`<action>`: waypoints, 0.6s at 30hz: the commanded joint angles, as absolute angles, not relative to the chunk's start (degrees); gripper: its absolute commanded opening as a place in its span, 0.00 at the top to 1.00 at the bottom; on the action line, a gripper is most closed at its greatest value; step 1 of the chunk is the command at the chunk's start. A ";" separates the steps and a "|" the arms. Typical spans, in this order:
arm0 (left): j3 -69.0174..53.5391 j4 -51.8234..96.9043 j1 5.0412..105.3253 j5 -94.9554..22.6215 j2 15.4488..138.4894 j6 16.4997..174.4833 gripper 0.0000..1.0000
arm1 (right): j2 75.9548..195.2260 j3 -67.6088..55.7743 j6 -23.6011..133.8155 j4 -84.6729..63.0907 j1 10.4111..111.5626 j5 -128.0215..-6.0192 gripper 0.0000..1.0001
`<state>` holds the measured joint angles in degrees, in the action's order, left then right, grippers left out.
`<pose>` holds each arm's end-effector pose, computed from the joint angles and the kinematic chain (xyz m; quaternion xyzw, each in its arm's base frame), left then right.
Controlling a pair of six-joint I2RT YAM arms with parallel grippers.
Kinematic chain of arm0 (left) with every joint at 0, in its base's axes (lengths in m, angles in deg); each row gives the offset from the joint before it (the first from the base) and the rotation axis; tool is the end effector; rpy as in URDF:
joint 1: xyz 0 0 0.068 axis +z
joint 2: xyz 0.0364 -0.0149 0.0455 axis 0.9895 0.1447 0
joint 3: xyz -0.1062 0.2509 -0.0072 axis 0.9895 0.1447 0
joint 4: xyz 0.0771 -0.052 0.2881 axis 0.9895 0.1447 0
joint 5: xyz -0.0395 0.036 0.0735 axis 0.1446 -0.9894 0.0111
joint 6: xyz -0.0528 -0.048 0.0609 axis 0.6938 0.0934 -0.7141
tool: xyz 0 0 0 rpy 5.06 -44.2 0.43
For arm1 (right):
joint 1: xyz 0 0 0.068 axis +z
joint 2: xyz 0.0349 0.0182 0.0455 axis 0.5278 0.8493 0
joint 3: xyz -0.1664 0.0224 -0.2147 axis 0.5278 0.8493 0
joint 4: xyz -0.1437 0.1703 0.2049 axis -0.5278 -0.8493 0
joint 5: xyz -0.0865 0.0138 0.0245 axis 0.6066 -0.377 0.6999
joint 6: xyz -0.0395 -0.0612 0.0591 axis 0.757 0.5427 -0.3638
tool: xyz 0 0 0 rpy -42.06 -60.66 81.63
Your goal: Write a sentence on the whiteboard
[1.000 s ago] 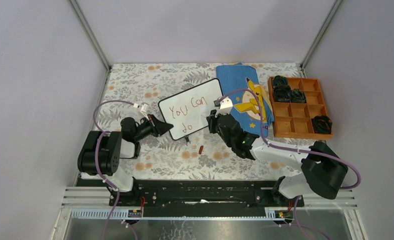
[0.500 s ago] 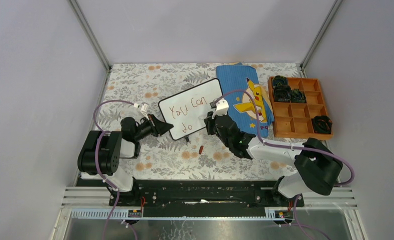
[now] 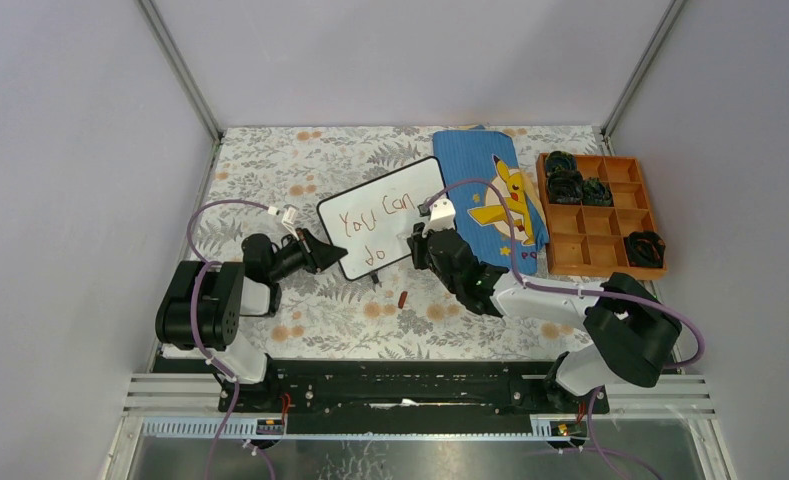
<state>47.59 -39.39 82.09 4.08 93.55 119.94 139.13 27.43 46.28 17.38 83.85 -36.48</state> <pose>0.2892 -0.0613 0.0884 0.0277 0.7504 -0.4792 0.4544 0.2699 0.2918 0.1874 -0.1270 0.7754 0.2023 0.5846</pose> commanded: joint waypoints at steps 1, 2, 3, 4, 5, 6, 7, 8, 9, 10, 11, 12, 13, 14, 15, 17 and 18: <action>46.79 -36.62 81.95 2.34 94.81 117.77 0.74 | 139.96 24.88 46.37 17.60 83.93 -35.50 1.00; 46.78 -36.62 81.95 2.33 94.81 117.70 0.74 | 139.94 24.93 46.26 17.19 83.95 -35.50 1.00; 46.83 -36.62 81.95 2.29 94.83 117.79 0.74 | 139.94 25.08 46.08 16.80 83.98 -35.51 1.00; 46.76 -36.62 81.94 2.32 94.87 117.70 0.74 | 139.90 25.33 45.88 16.60 83.95 -35.60 1.00; 46.76 -36.62 81.93 2.33 94.79 117.69 0.74 | 139.81 25.60 45.63 16.35 83.97 -35.64 1.00; 46.75 -36.62 81.90 2.33 94.86 117.71 0.74 | 139.77 25.94 45.36 16.05 83.98 -35.57 1.00; 46.76 -36.62 81.93 2.33 94.89 117.74 0.74 | 139.69 26.20 45.10 15.76 83.98 -35.64 1.00; 46.76 -36.62 81.92 2.33 94.92 117.72 0.74 | 139.63 26.40 44.80 15.47 83.94 -35.65 1.00; 46.72 -36.62 81.94 2.29 94.91 117.70 0.74 | 139.59 26.61 44.72 15.21 83.94 -35.64 1.00; 46.76 -36.62 81.87 2.32 94.93 117.70 0.74 | 139.51 26.83 44.58 14.94 83.93 -35.59 1.00; 46.76 -36.62 81.94 2.31 94.86 117.68 0.74 | 139.50 27.05 44.45 14.75 83.93 -35.60 1.00; 46.76 -36.62 81.93 2.33 94.90 117.72 0.74 | 139.45 27.21 44.30 14.50 83.97 -35.62 1.00; 46.76 -36.62 81.94 2.33 94.85 117.67 0.74 | 139.42 27.30 44.21 14.33 83.93 -35.63 1.00; 46.76 -36.62 81.95 2.29 94.83 117.72 0.74 | 139.35 27.47 44.05 14.15 83.97 -35.63 1.00; 46.84 -36.62 81.95 2.32 94.84 117.71 0.74 | 139.33 27.55 43.96 13.89 83.97 -35.65 1.00; 46.84 -36.62 81.92 2.32 94.82 117.74 0.74 | 139.39 27.68 43.99 13.60 83.97 -35.62 1.00; 46.85 -36.62 81.90 2.33 94.81 117.67 0.74 | 139.45 27.70 43.88 13.34 83.97 -35.62 1.00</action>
<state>47.48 -39.10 82.09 4.19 93.55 119.96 139.13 27.50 44.64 14.54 83.87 -36.48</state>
